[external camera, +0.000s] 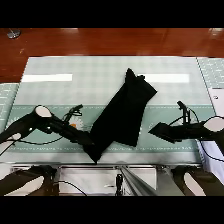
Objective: Fold the shirts.
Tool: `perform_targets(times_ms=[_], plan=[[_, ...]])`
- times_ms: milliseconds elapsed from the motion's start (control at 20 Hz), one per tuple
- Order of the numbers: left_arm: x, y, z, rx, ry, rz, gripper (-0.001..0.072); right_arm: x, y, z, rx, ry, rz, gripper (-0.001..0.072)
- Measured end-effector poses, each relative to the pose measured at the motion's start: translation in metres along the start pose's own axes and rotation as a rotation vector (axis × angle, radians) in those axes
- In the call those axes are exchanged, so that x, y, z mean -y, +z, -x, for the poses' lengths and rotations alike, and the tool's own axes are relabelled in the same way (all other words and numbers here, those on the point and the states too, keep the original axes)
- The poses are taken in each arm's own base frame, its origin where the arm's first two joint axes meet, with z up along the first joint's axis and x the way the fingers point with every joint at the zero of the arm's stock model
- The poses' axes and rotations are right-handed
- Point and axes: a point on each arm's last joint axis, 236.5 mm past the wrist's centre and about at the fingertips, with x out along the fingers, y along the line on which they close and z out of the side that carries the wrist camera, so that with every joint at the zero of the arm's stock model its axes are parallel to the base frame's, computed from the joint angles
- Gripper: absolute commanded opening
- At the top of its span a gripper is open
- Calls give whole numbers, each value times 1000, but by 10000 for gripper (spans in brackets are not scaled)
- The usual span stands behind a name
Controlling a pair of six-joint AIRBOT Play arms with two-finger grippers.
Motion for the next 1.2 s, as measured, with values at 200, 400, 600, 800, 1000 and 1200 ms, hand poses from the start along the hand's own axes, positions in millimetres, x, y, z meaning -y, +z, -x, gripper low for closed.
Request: perform_targets(times_ms=[200, 400, 600, 800, 1000, 1200], plan=[[11, -3, -9, -60, -34, -73, 28, 7, -13, -8, -42, -70, 4, 623], [24, 7, -1, -65, -57, -139, 28, 8, -33, -25, -138, -110, 5, 623], [32, 23, 10, -39, -59, -175, 28, -7, -43, -51, -214, -76, 3, 623], [37, 30, 15, -24, -62, -187, 28, -23, -34, -70, -245, -51, 2, 622], [37, 34, 16, -12, -58, -191, 28, -45, -27, -89, -274, -26, 24, 622], [36, 37, 16, 3, -49, -192, 28, -67, -11, -104, -253, -8, 86, 327]])
